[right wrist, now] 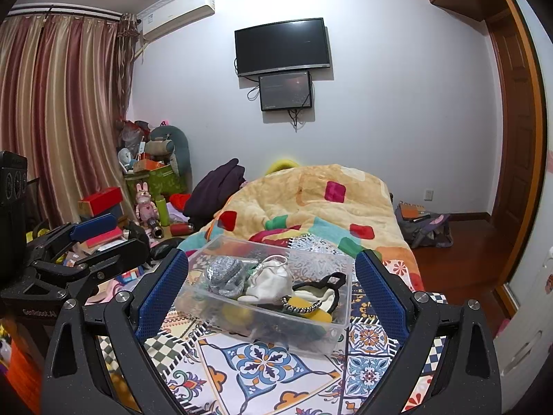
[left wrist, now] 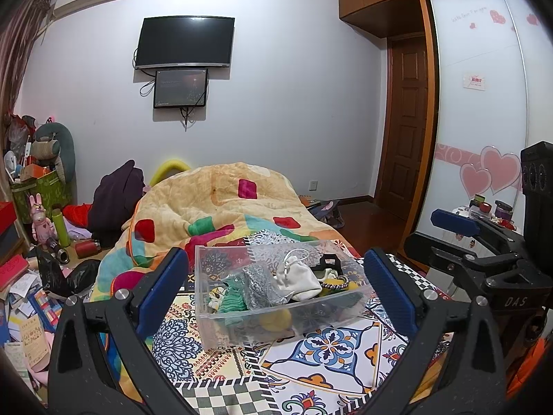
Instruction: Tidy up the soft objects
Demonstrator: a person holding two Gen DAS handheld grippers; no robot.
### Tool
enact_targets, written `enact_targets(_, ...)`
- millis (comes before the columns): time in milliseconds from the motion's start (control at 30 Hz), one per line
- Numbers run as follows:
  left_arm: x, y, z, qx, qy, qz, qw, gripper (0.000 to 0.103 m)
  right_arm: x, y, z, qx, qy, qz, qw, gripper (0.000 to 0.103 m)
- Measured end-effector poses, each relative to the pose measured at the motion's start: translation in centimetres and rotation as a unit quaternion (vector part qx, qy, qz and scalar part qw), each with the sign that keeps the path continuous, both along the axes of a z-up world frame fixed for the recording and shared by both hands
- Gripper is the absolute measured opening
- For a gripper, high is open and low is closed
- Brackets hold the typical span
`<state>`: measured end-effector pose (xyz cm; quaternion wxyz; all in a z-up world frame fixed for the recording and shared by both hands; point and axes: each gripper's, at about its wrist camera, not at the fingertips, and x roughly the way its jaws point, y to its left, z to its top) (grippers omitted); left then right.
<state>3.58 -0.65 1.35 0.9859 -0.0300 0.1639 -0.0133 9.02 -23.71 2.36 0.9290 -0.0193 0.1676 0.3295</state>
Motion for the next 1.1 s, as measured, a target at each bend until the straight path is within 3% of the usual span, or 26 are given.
enact_targets(367,-0.06,-0.09,0.17,0.000,-0.001,0.002,1.0000,0.103,0.04,0.02,-0.03,-0.001,-0.001,-0.002,1.000,0.098)
enact_targets(467,-0.08,0.08,0.17,-0.003,0.001,-0.001,1.0000,0.103,-0.02,0.03,-0.06,-0.001,-0.005,-0.005,1.000,0.103)
enact_targets(1100,-0.06,0.25,-0.21,-0.007,0.006,-0.010,0.9999,0.103,0.54,0.34,-0.65,-0.012,0.007,-0.005,1.000,0.103)
